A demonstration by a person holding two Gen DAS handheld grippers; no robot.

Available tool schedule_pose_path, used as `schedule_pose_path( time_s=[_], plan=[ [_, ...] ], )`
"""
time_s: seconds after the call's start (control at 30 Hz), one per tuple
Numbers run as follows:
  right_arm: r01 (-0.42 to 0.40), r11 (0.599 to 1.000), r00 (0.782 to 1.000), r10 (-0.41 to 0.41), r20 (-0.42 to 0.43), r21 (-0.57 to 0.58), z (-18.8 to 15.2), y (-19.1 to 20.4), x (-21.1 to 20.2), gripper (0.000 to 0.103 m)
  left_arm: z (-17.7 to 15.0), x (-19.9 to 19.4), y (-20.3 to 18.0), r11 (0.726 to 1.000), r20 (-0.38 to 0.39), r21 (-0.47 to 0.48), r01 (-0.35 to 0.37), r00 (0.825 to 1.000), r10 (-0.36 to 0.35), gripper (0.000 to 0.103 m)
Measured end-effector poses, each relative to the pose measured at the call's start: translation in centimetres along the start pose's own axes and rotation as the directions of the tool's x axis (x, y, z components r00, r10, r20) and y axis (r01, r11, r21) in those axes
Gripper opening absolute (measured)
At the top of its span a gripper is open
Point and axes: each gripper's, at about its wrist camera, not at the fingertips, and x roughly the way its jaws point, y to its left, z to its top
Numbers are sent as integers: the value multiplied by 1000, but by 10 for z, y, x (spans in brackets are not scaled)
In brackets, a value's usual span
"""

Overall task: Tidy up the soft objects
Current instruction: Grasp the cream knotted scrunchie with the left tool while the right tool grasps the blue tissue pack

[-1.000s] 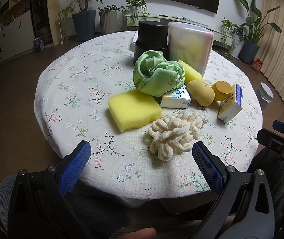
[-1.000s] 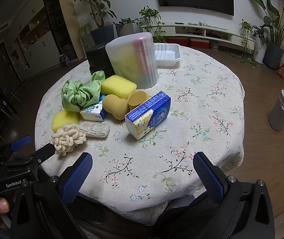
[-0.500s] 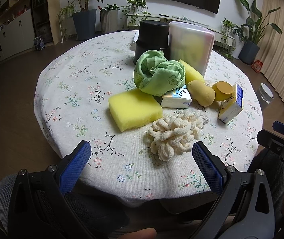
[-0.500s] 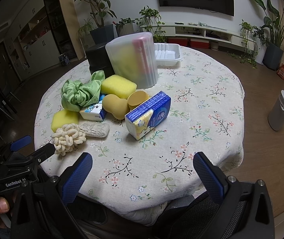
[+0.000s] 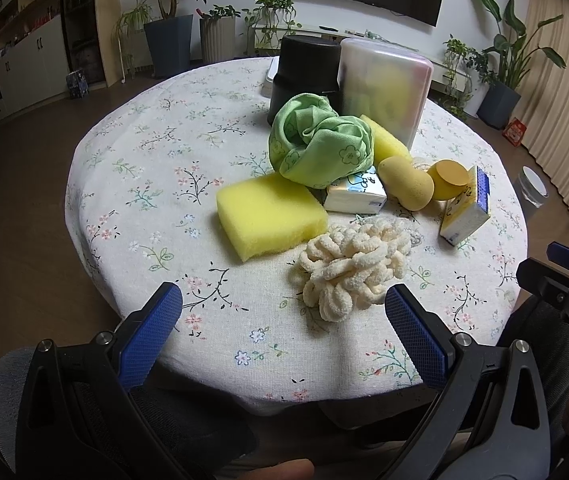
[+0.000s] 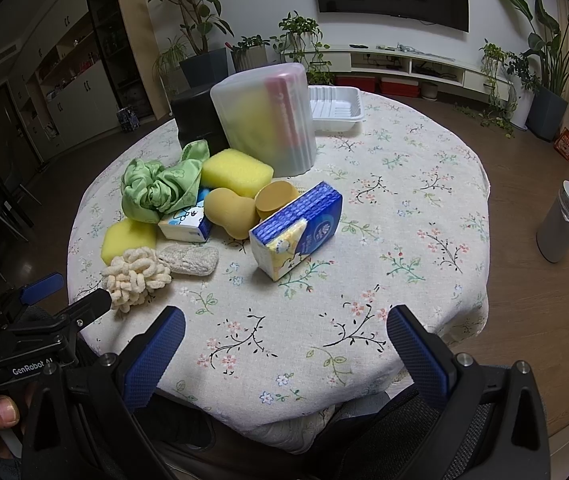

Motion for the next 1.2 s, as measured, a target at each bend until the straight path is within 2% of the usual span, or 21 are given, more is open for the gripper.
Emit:
schedule_pose_path(
  time_s=[0.27, 0.57, 0.73, 0.8, 0.83, 0.9, 0.93, 1.03, 1.2],
  plan=[
    [16, 1000, 1000, -16, 3, 15, -3, -15, 6, 103, -7, 8, -9, 997, 24, 77, 4, 1000, -6, 101],
    [3, 1000, 999, -2, -44, 16, 18, -30, 39, 103, -3, 27, -19, 989, -23, 80, 125, 992, -124, 101],
    [-49, 999, 996, 50, -76, 7, 29, -20, 62, 101, 1, 28, -23, 986, 15, 84, 142, 989, -144, 99],
    [-56, 998, 995, 57, -81, 7, 32, -19, 69, 99, 3, 30, -21, 985, 23, 66, 158, 987, -160, 95],
    [-57, 998, 995, 57, -85, 7, 33, -18, 72, 98, 4, 32, -20, 986, 18, 64, 156, 987, -158, 94],
    [-46, 999, 995, 47, -92, 12, 35, -19, 77, 95, 5, 35, -22, 985, 7, 79, 150, 988, -151, 81],
    [-39, 999, 995, 41, -96, 20, 36, -21, 80, 95, 5, 36, -24, 984, 4, 92, 150, 988, -151, 78],
    [-39, 998, 995, 43, -94, 47, 38, -26, 85, 94, 4, 36, -31, 982, 26, 137, 132, 990, -136, 77],
    [-34, 998, 994, 39, -98, 46, 37, -26, 93, 91, 2, 28, -40, 974, 128, 225, 38, 989, -68, 78]
  ],
)
